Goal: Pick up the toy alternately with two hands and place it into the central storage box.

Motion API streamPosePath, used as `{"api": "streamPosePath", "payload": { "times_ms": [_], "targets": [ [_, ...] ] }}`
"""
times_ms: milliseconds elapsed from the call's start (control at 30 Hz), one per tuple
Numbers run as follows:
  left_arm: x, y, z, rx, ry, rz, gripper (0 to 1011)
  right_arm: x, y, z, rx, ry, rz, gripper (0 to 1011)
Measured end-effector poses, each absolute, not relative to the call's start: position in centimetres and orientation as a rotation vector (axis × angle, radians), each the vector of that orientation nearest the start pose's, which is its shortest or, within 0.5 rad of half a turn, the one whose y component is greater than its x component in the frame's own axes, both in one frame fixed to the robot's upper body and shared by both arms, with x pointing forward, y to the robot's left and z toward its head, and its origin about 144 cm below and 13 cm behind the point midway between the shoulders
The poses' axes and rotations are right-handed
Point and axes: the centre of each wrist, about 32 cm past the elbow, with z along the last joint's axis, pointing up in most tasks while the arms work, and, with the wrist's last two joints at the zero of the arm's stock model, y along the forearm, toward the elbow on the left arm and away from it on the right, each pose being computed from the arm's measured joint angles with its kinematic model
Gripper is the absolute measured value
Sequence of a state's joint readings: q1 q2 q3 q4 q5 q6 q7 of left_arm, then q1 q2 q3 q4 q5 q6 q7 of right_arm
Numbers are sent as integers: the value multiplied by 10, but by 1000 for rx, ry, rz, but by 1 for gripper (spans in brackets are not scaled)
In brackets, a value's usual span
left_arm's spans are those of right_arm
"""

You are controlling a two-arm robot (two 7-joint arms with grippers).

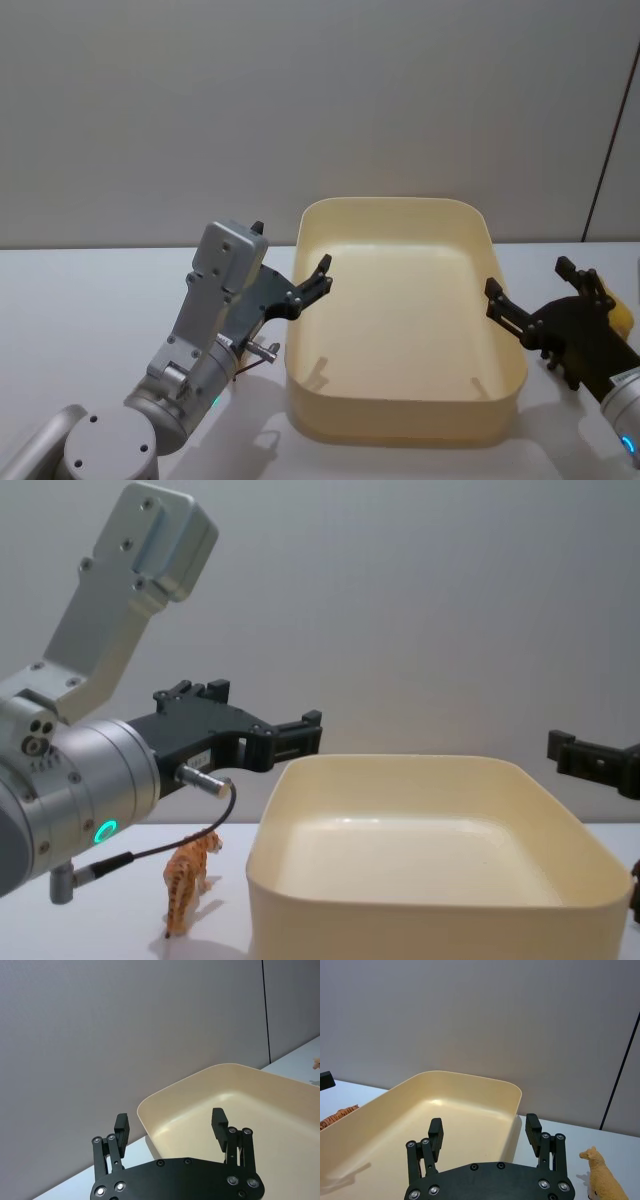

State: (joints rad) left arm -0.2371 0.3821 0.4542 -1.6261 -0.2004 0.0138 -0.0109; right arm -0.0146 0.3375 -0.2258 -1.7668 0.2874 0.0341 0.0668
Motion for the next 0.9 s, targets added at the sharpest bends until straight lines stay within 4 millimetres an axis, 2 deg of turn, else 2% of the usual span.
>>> {"api": "streamPosePath", "payload": {
  "times_ms": [900],
  "targets": [
    [492,198,1204,61,-268,1124,1001,443,-237,1189,26,-75,-1229,1001]
  ]
}}
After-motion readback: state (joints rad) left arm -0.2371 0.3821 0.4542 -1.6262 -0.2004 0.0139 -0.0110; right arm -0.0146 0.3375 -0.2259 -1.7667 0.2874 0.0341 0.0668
